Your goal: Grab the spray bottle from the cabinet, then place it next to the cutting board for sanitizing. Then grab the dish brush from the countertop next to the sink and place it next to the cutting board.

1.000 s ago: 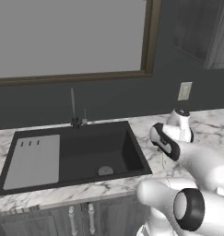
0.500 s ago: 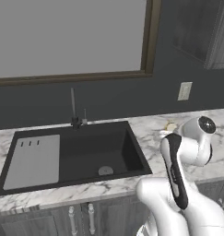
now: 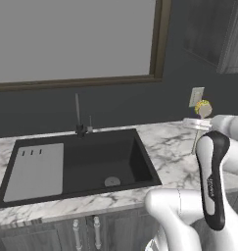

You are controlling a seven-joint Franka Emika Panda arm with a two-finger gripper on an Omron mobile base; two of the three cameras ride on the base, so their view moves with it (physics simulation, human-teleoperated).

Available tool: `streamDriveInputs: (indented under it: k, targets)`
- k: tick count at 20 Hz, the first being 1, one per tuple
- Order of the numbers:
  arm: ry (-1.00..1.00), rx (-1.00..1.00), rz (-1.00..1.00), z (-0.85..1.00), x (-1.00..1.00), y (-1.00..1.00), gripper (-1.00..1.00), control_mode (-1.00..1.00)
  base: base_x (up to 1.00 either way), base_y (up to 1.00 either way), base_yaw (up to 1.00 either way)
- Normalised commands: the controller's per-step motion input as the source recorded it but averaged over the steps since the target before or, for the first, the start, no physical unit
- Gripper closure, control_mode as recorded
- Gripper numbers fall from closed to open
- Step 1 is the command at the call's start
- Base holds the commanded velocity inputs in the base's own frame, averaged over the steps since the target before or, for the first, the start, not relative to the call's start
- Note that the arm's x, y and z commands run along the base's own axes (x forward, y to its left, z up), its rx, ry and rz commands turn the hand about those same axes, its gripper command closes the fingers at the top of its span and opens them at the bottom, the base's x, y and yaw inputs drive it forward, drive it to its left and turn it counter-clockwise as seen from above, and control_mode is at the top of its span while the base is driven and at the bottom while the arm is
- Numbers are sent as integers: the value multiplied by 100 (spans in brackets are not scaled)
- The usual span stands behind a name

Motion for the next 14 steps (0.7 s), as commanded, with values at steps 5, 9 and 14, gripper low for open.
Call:
streamDriveInputs:
  k: [5,9,14]
  targets:
    - [-46,0,0,99,-54,0,100,-100,0,0,0]
    - [-24,0,0,50,-50,0,100,100,-25,-2,0]
    - [0,0,0,0,0,0,100,100,-100,-28,0]
